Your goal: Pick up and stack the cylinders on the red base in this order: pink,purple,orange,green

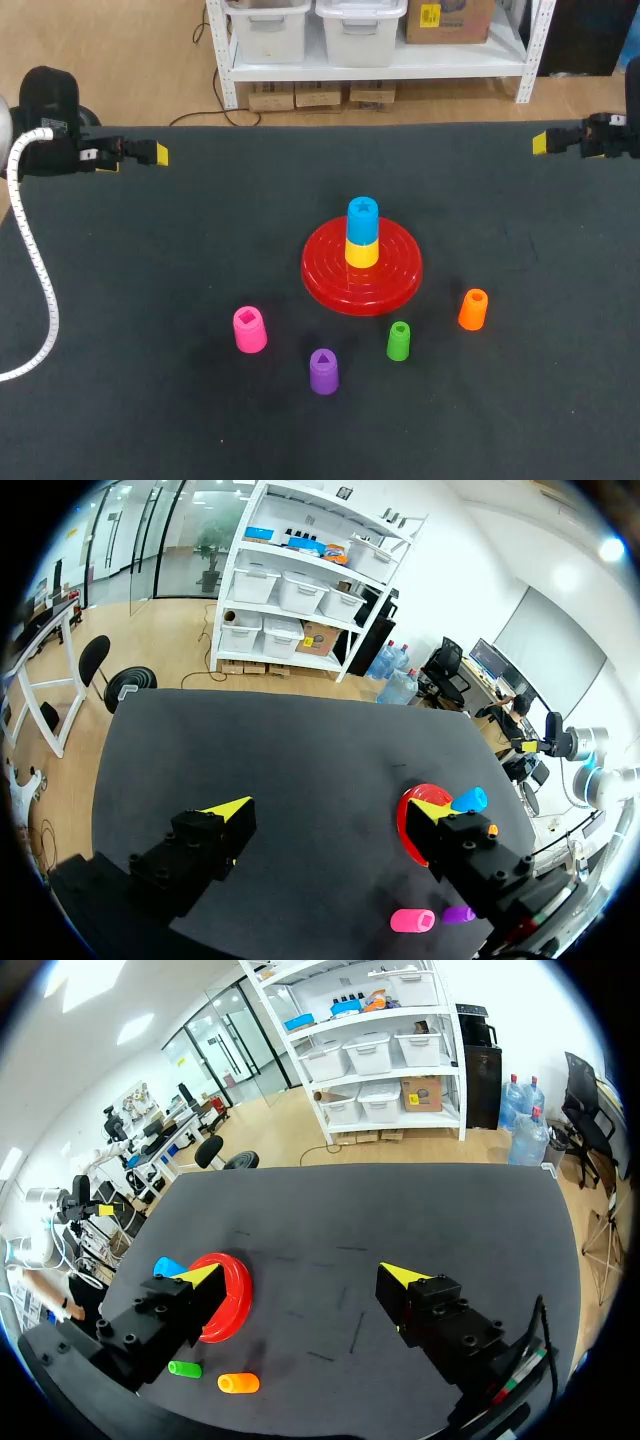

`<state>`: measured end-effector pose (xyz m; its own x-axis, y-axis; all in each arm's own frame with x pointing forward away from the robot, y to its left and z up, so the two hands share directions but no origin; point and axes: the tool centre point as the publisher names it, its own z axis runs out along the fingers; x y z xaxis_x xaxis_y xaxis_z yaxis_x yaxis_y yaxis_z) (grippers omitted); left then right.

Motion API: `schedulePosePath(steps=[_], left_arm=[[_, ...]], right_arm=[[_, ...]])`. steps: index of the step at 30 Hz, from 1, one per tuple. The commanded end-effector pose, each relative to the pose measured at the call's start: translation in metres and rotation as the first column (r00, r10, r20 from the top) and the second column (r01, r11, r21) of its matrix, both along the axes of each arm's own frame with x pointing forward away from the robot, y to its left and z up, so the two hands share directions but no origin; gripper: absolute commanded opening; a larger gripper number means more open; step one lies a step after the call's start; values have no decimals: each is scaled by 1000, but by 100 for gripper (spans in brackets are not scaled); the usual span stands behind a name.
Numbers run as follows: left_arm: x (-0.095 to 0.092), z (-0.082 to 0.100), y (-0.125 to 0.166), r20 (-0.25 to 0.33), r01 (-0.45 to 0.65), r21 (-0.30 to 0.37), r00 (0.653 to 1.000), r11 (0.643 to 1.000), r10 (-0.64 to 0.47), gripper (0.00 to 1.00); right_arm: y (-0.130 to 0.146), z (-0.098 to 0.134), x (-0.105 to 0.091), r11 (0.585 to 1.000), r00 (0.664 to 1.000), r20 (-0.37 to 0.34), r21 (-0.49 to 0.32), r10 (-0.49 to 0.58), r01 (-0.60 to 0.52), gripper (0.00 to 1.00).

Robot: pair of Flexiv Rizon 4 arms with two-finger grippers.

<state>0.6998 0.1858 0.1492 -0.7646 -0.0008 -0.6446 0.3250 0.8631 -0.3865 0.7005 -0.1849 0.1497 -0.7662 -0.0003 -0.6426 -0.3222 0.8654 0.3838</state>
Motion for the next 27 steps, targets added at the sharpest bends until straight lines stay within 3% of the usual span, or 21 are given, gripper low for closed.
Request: schedulePosePath(steps=[1,24,27], left_arm=[[0,1,-1,-5,-4,7,1000,1000,4,100],[0,1,-1,-5,-4,7,1000,1000,4,100],[1,1,-3,12,42,19,999,999,-43,100]], right_arm=[[0,0,0,1000,1000,0,0,-1,1,100],[0,0,0,1000,1000,0,0,-1,1,100],[0,0,0,1000,1000,0,0,-1,1,100]])
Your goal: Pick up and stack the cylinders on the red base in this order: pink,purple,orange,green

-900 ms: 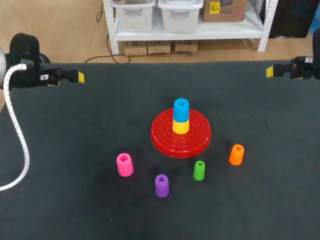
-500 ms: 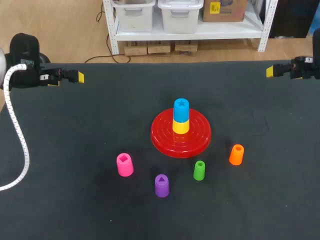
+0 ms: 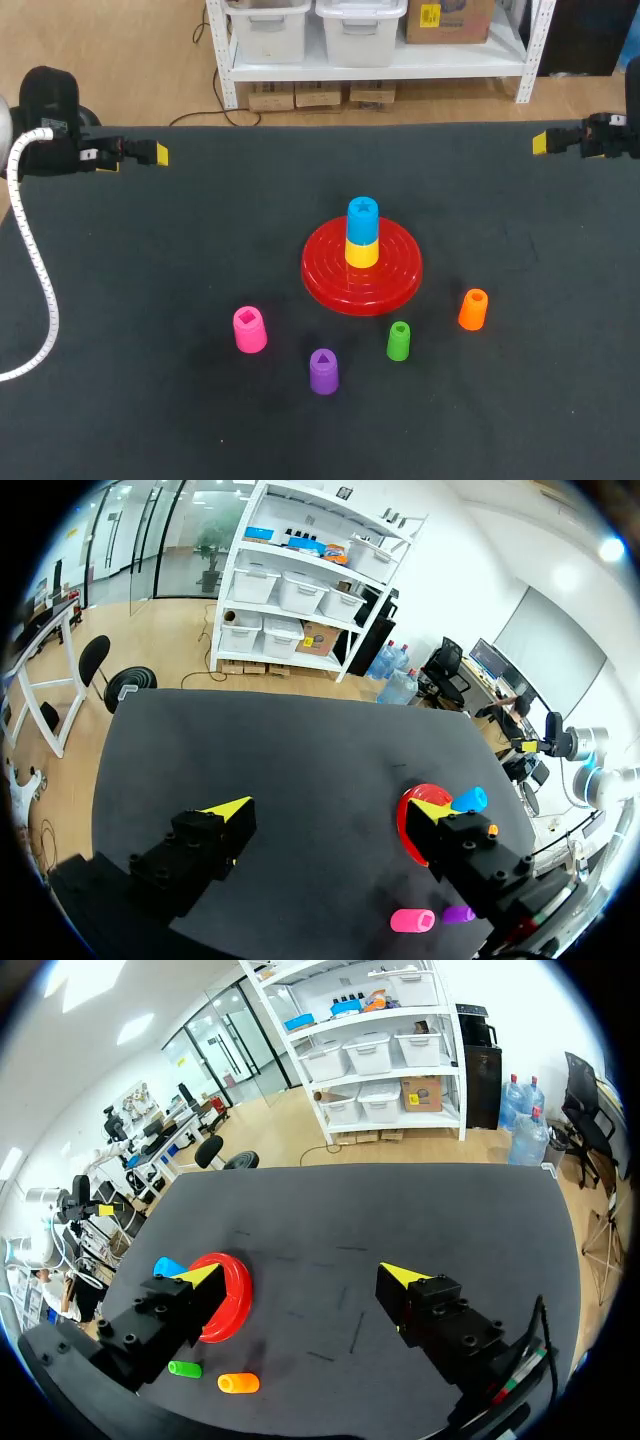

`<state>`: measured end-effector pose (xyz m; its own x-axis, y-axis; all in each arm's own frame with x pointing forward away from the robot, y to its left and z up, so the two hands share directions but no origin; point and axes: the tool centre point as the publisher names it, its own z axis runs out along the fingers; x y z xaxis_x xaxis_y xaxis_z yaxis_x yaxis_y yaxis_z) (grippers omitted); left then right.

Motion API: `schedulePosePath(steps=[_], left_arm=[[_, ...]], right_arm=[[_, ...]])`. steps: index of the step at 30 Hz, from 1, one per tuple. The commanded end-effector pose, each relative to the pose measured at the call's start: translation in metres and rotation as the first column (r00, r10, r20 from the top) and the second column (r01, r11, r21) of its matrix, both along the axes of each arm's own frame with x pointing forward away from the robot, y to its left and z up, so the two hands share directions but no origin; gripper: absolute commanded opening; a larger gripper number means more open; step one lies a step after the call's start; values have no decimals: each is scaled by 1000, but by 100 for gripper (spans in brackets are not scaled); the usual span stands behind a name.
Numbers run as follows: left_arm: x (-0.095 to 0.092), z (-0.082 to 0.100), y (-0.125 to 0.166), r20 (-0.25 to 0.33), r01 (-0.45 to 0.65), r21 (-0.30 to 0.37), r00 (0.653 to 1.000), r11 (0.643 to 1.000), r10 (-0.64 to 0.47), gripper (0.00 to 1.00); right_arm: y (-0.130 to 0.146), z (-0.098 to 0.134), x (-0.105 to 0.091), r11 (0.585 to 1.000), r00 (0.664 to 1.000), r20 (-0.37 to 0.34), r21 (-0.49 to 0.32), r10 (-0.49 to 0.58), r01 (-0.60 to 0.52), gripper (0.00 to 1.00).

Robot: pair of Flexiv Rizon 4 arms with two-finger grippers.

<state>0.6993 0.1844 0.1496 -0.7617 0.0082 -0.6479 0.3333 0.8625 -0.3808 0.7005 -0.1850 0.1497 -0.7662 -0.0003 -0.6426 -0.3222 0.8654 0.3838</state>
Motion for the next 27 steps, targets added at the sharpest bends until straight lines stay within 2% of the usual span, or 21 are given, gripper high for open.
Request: schedulePosePath(steps=[1,4,5,8,10,12,13,14,23,25,26,27], left_arm=[[1,1,-2,29,52,39,998,998,-53,100],[-2,0,-3,90,135,129,985,982,-147,100],[-2,0,-1,111,153,129,980,980,-167,100],[-6,-2,3,132,277,177,944,944,-301,100],[-11,-3,7,140,382,211,899,900,-414,100],[-12,-5,11,168,367,231,897,901,-409,100],[-11,-5,13,153,356,222,907,908,-393,100],[-7,-4,14,131,301,206,934,931,-331,100],[-7,-4,14,131,301,206,934,931,-331,100],[-6,-2,11,149,335,267,912,904,-382,100],[-8,-2,10,169,351,275,899,895,-405,100],[-10,-1,9,182,404,283,868,870,-463,100]], right_arm=[[0,0,0,1000,1000,0,0,-1,1,100],[0,0,0,1000,1000,0,0,-1,1,100],[0,0,0,1000,1000,0,0,-1,1,100],[0,0,0,1000,1000,0,0,-1,1,100],[0,0,0,1000,1000,0,0,-1,1,100],[0,0,0,1000,1000,0,0,-1,1,100],[0,0,0,1000,1000,0,0,-1,1,100],[0,0,0,1000,1000,0,0,-1,1,100],[0,0,0,1000,1000,0,0,-1,1,100],[0,0,0,1000,1000,0,0,-1,1,100],[0,0,0,1000,1000,0,0,-1,1,100],[0,0,0,1000,1000,0,0,-1,1,100]])
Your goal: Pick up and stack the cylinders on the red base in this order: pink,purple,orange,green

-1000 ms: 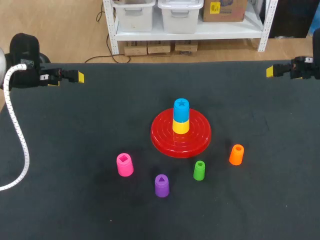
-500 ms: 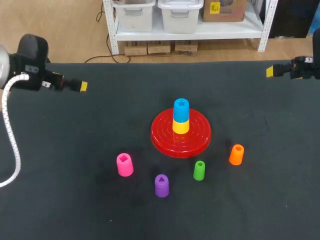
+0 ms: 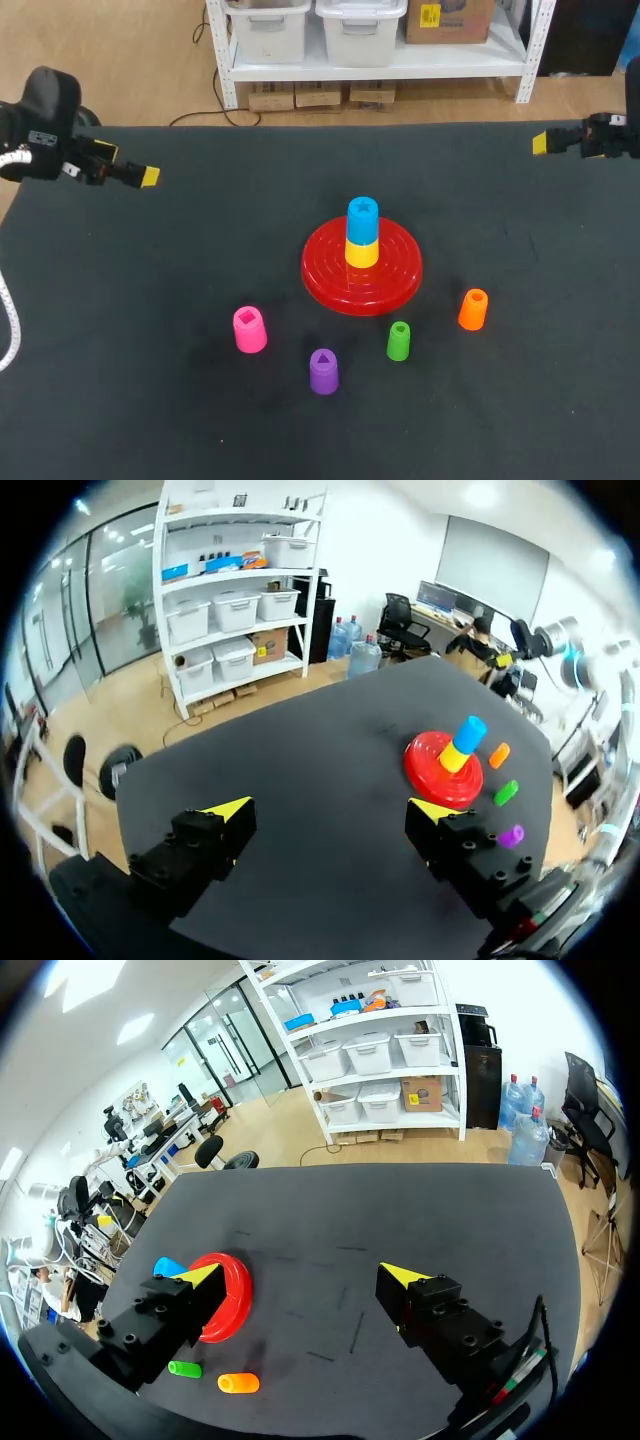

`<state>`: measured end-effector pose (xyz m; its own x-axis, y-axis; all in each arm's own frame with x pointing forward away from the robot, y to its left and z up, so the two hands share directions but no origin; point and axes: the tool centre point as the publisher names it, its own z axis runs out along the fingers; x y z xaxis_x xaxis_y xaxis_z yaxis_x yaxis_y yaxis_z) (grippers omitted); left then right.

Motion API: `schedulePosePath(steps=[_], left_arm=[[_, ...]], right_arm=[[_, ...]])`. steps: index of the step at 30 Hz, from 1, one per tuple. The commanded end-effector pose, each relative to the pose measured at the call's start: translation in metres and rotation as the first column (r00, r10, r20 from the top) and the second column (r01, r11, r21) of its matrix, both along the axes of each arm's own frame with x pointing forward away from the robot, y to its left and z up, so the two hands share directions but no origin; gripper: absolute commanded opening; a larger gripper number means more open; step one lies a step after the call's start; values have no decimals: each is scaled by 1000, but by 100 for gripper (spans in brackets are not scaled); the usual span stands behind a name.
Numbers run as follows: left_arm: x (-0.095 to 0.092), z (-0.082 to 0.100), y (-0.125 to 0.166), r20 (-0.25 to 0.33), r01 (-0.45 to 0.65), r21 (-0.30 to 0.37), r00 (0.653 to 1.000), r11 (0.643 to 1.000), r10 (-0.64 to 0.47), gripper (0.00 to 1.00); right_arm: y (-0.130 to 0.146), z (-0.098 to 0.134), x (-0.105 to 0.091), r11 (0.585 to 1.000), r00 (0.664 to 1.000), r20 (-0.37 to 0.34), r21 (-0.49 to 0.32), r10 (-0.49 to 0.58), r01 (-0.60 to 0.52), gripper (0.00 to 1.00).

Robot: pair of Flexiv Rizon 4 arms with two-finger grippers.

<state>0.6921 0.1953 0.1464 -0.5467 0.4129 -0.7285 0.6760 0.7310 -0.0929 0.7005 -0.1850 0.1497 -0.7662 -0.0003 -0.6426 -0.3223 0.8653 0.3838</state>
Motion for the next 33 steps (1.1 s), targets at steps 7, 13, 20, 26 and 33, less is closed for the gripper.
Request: schedulePosePath(steps=[7,13,20,26,33], left_arm=[[-28,-7,8,145,555,121,810,823,-568,100],[-35,-7,12,137,601,118,779,791,-612,100],[-35,-7,12,137,601,118,779,791,-612,100],[-53,-10,4,148,731,236,624,640,-767,100],[-72,-19,15,77,684,185,706,706,-704,100]], right_arm=[[0,0,0,1000,1000,0,0,-1,1,100],[0,0,0,1000,1000,0,0,-1,1,100],[0,0,0,1000,1000,0,0,-1,1,100],[0,0,0,1000,1000,0,0,-1,1,100],[0,0,0,1000,1000,0,0,-1,1,100]])
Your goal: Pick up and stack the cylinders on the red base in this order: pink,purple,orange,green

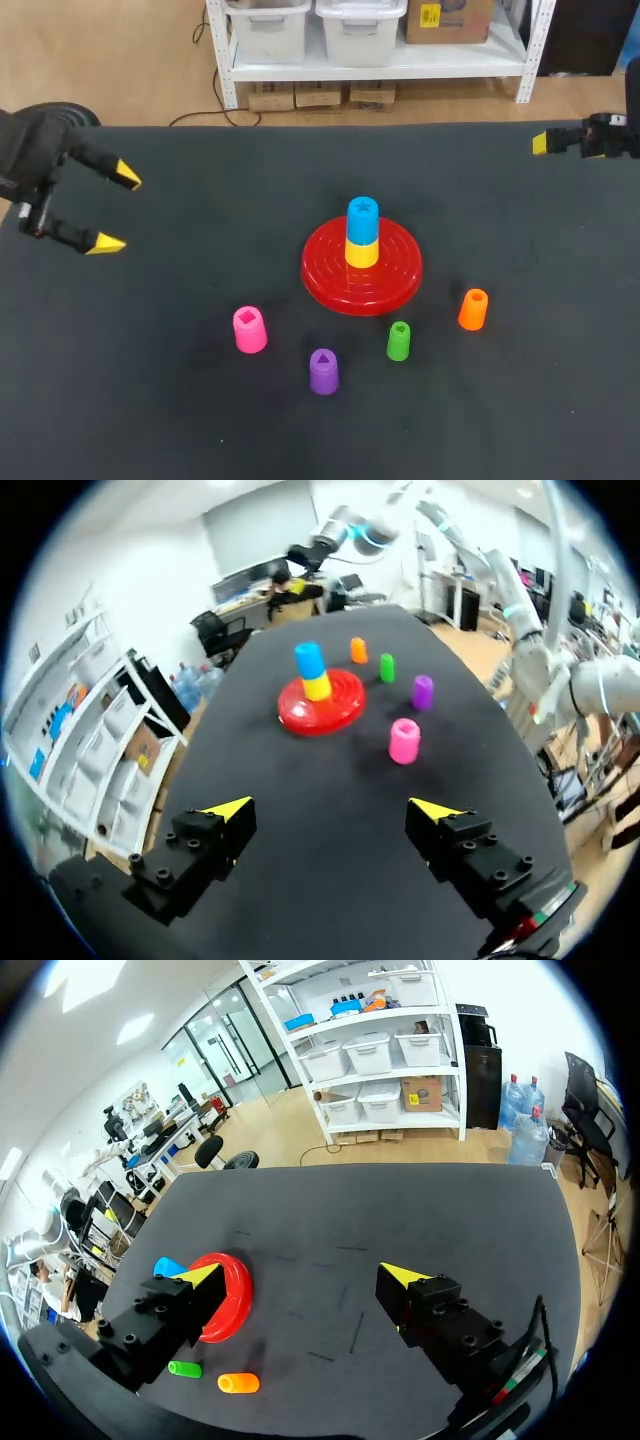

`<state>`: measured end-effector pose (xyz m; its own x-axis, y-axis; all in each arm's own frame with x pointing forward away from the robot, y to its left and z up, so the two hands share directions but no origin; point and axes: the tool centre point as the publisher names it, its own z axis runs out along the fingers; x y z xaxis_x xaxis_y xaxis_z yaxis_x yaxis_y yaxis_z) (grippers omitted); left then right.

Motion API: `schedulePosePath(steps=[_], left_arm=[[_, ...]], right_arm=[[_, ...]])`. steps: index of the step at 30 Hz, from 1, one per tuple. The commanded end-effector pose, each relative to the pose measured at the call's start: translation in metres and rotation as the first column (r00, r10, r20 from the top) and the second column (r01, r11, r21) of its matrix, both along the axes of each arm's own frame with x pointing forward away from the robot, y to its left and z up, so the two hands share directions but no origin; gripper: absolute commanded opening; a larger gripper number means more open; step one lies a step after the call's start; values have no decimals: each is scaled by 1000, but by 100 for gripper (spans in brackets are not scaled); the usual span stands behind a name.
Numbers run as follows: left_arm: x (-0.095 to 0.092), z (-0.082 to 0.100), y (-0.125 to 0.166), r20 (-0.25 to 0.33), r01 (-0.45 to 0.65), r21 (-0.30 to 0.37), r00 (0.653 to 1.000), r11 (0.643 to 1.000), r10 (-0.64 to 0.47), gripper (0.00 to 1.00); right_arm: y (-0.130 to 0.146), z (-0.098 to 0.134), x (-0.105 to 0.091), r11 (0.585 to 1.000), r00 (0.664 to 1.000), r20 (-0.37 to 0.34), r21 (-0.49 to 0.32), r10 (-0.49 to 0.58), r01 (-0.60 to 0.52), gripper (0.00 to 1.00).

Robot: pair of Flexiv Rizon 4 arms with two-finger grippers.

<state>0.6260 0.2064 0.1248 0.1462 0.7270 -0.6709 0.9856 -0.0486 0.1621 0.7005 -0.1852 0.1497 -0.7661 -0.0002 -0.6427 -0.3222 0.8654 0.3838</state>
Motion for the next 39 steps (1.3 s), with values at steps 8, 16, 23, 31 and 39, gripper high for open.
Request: schedulePosePath(steps=[8,16,23,31,39], left_arm=[[-29,-9,-4,-129,-123,-22,984,992,120,100],[-39,-17,-14,-102,-111,27,988,993,114,100],[-43,-16,-12,-70,-127,45,989,991,130,100],[-46,-16,-5,-77,-111,7,991,994,112,100],[-47,-16,-7,-103,-60,-18,993,998,58,100]], right_arm=[[0,0,0,1000,1000,0,0,0,0,100],[0,0,0,1000,1000,0,0,0,0,100],[0,0,0,1000,1000,0,0,0,0,100],[0,0,0,1000,1000,0,0,0,0,100],[0,0,0,1000,1000,0,0,0,0,100]])
